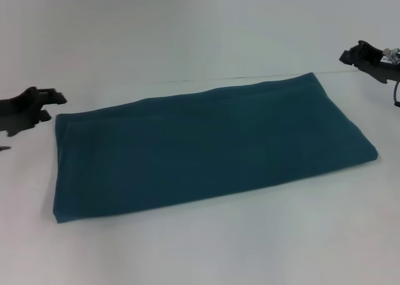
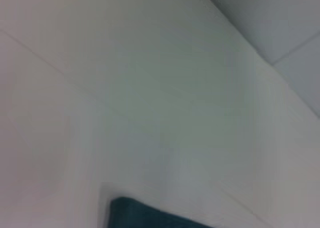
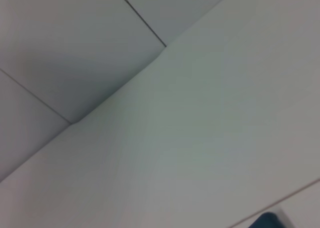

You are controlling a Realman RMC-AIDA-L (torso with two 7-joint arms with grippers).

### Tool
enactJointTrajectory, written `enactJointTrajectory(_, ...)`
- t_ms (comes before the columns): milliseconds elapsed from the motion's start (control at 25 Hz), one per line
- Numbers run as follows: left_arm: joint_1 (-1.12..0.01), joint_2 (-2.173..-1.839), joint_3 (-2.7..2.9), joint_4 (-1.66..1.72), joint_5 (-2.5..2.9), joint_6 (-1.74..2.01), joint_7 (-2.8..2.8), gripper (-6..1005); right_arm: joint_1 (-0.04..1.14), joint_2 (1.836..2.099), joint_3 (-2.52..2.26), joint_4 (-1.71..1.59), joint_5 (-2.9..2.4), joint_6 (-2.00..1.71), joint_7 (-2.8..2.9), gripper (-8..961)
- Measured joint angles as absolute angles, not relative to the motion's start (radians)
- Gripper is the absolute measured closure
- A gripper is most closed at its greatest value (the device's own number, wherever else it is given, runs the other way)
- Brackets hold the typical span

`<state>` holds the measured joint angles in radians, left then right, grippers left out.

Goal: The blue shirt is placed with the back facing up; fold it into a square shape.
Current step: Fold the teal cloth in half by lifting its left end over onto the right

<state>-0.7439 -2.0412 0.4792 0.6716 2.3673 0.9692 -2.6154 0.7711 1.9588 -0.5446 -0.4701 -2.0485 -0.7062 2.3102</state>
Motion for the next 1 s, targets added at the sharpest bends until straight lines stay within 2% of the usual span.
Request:
enactJointTrajectory(280,-0.618,-2.083,0.482,0.715,2.079,1.176,-2.399,473,0.665,1.954,-0.545,-0.5,-1.886,-0.97,2.205,886)
enactJointTrajectory(360,-0.591,-2.086,0.48,0.713,2.013,1.245,-2.341,413,0.618,1.953,-0.545,-0.514,-1.838,-1.081,2.161,879)
enactJointTrajectory(480,-0.54,-2.087,0.478,0.711,1.942,1.371,-2.266,416,0.551,1.94,-0.547,-0.533,-1.822,-1.234,2.137,789)
enactJointTrajectory(680,-0.509,-2.087,0.477,0.703,1.942,1.453,-2.256,421,0.473,1.897,-0.552,-0.53,-1.87,-1.407,2.164,639)
enactJointTrajectory(880,-0.489,-2.092,0.473,0.669,1.938,1.476,-2.262,425,0.383,1.891,-0.543,-0.537,-1.88,-1.457,2.191,394)
enactJointTrajectory(1000,-0.483,-2.095,0.464,0.622,1.937,1.454,-2.259,427,0.368,1.888,-0.537,-0.539,-1.877,-1.47,2.187,275)
